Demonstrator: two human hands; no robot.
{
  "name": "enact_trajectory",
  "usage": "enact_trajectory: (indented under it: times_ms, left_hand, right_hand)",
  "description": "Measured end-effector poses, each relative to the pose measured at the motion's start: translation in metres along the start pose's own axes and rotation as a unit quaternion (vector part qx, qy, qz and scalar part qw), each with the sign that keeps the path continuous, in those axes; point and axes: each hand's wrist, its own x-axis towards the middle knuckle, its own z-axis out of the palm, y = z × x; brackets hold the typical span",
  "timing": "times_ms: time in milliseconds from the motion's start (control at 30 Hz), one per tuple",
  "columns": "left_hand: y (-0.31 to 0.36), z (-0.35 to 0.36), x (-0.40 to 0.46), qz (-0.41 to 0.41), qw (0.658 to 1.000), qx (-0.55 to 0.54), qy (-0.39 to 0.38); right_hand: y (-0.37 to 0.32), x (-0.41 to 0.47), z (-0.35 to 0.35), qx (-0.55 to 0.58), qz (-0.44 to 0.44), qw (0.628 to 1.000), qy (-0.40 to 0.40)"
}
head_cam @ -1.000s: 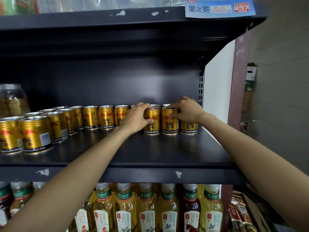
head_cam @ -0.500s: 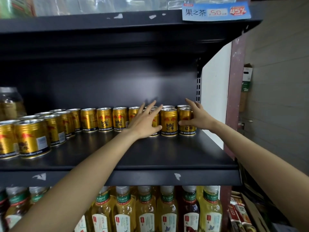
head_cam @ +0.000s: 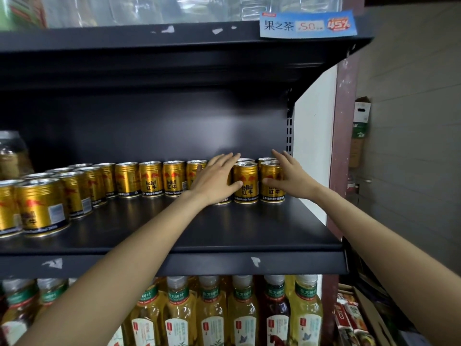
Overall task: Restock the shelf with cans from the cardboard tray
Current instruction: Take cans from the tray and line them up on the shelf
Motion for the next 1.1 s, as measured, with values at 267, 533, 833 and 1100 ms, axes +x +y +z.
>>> enact_trajectory:
  times_ms: [267, 533, 833, 1100]
  left_hand:
    - [0.033, -0.050, -0.095, 0.071, 0.972, -0.070, 0.213]
    - [0.018, -0.032, -0.267, 0.069, 0.903, -0.169, 0.388]
    - [-0.094, 0.033, -0.498, -0.203, 0.967, -0.145, -0.045]
    - [-0.153, 0.079, -0.655, -0.396, 0.886, -0.161, -0.178]
  right_hand:
    - [-0.064, -0.099, -0.012, 0.075, -0.131, 0.972, 0.178]
    - [-0.136, -0.240, 0.083, 0.179, -0.176, 0.926, 0.281]
    - [-0.160, -0.380, 0.282, 0.172, -0.027, 0.975, -0.138]
    - [-0.188, -0.439, 0.409, 0.089, 0.026, 0.934, -0.345]
